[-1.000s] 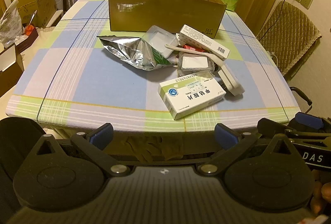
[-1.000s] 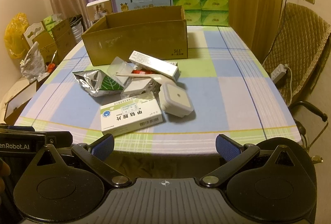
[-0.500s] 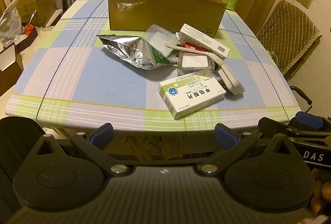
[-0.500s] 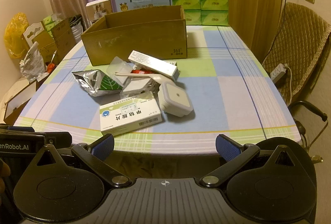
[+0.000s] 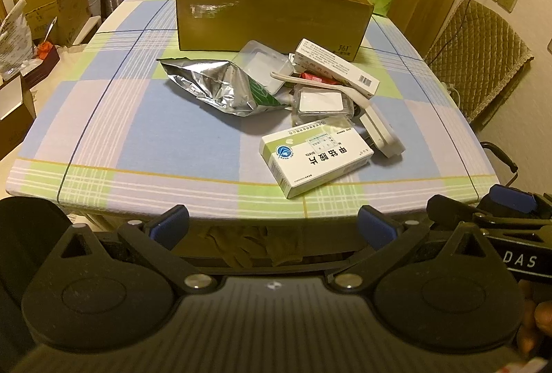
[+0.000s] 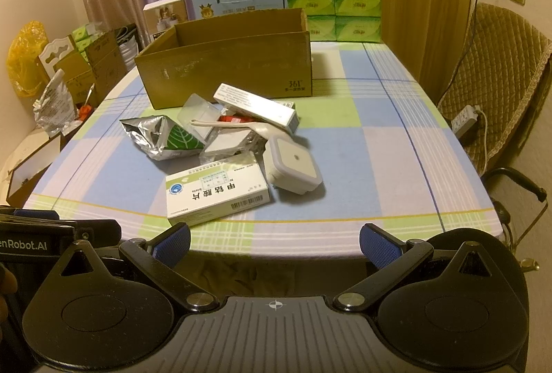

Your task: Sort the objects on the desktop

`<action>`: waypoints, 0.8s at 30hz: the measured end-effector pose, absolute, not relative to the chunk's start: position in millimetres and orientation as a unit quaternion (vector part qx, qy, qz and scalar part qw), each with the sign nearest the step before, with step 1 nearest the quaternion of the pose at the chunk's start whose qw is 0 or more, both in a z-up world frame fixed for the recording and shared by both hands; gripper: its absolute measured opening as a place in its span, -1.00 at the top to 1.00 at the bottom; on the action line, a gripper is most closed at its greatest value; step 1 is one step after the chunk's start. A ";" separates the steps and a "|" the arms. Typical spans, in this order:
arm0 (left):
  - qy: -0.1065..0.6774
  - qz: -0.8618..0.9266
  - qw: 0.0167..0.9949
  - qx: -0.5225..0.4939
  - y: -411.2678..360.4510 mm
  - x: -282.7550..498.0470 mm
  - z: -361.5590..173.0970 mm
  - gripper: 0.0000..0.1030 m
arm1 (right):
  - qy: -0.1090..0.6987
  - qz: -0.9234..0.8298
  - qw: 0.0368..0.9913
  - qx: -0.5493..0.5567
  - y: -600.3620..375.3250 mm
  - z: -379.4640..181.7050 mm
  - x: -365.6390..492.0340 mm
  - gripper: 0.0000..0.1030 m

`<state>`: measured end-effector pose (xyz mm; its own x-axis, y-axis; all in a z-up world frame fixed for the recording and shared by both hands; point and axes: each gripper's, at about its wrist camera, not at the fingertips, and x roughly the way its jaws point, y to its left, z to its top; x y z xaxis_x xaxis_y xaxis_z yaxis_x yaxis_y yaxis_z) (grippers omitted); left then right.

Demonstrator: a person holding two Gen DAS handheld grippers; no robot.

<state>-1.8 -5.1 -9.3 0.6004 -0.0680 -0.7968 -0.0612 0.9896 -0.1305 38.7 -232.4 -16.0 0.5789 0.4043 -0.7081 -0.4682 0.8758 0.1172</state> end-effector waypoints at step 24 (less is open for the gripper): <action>0.434 -0.053 0.897 -0.059 -6.2 8.4 -7.8 -0.98 | 0.350 0.291 0.884 -0.106 -239.8 -3.2 53.8 -0.97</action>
<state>8.4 -6.2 -7.8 0.6176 -0.1461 -0.7728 0.0435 0.9874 -0.1519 53.8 -239.8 -3.2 0.5858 0.4409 -0.6800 -0.5896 0.8076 0.0158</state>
